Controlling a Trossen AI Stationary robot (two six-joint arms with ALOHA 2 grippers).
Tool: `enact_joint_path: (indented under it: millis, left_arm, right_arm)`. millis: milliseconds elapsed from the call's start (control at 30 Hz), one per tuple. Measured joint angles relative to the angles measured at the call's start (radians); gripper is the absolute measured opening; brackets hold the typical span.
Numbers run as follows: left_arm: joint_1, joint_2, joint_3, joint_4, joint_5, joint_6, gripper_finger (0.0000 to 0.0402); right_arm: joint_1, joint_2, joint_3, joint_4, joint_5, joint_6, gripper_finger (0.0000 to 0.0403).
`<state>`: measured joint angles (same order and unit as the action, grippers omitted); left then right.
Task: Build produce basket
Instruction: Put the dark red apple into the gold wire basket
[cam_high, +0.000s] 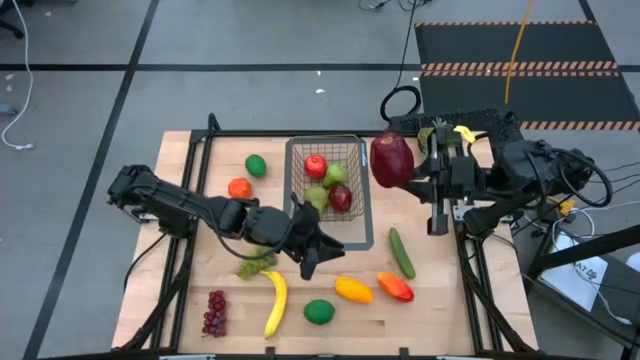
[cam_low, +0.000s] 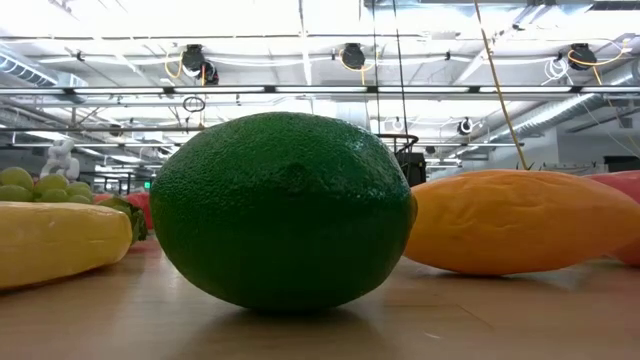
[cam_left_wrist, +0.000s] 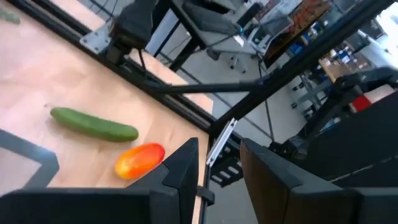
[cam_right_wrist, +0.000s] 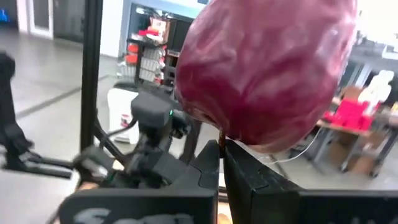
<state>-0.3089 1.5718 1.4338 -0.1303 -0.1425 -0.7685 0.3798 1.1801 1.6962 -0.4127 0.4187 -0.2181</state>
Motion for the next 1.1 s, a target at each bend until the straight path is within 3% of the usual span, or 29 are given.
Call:
enact_joint_path:
  millis: [533, 667, 833, 1100]
  left_arm:
    - [0.104, -0.065, 0.0, 0.032, -0.015, 0.028, 0.012]
    - [0.128, -0.088, 0.0, 0.033, -0.017, 0.02, 0.012]
    - [0.142, -0.11, 0.0, 0.039, -0.065, -0.005, 0.012]
    - [0.145, -0.12, 0.0, 0.116, -0.159, -0.046, 0.012]
  right_arm:
    - [0.001, 0.0, -0.001, -0.003, 0.013, -0.631, 0.0001]
    - [0.008, 0.011, -0.001, 0.032, 0.169, -0.782, 0.0001]
    - [0.022, 0.038, -0.001, 0.12, 0.337, -1.148, 0.0001]
    - [0.013, 0.056, -0.001, 0.229, 0.372, -1.567, 0.0001]
